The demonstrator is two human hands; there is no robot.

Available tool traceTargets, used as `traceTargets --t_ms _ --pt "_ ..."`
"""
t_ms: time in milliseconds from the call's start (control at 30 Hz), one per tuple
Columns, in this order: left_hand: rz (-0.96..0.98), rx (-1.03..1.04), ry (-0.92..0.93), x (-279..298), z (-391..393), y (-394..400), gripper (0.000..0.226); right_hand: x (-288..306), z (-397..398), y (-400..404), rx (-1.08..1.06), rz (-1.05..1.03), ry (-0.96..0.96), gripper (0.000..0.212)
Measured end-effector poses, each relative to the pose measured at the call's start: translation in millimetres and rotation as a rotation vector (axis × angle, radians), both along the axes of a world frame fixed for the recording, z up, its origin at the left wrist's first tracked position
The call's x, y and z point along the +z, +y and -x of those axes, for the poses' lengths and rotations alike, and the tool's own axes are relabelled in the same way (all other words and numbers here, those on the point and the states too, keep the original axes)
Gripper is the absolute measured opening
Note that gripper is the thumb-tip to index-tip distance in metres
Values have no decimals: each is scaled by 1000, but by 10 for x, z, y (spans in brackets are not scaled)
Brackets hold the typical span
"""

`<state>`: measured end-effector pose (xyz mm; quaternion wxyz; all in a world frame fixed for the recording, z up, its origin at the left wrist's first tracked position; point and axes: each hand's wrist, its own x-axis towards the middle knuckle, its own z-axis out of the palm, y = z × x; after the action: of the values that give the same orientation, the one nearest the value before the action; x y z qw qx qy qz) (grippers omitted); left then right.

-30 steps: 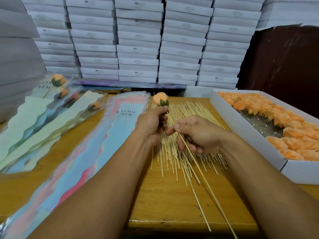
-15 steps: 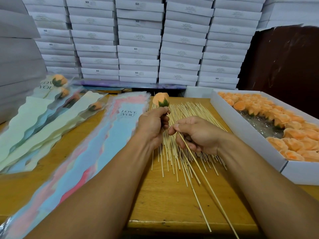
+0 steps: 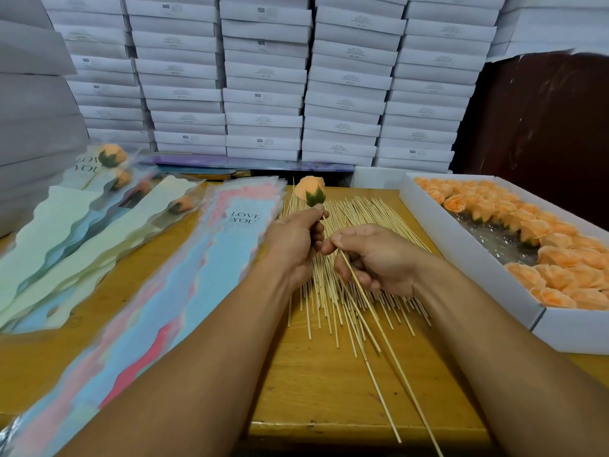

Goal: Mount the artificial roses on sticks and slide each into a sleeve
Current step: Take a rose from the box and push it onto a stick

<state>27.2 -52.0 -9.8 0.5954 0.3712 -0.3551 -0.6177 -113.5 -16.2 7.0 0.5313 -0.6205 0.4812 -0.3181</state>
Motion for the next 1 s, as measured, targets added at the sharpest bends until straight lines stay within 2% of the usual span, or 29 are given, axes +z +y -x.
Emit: traceTargets --t_ms 67,133,300,500,600,767,833,933,1000 --pt "-11 19 -10 -1 8 3 19 0 8 -8 -15 0 -14 29" --pt "4 68 -105 -11 7 -5 20 -4 21 -16 -29 -7 -28 29" --pt "280 314 -800 -91 21 10 13 -24 22 -33 -122 -9 -33 29" --pt "346 419 -1194 20 91 44 7 -20 10 -32 -193 -5 -65 28" --pt "311 378 -1350 58 95 23 11 -20 3 -24 -205 -3 -41 29" --pt "266 235 -1632 118 50 -26 41 -44 -4 -20 -193 -11 25 29" --pt "256 205 -1688 147 16 -48 34 -47 2 -23 -194 -9 31 29" --pt "251 187 -1723 208 -117 -124 10 -43 26 -40 -214 3 44 29" --pt "267 147 -1726 235 -257 -201 23 -42 34 -50 -217 9 47 30"
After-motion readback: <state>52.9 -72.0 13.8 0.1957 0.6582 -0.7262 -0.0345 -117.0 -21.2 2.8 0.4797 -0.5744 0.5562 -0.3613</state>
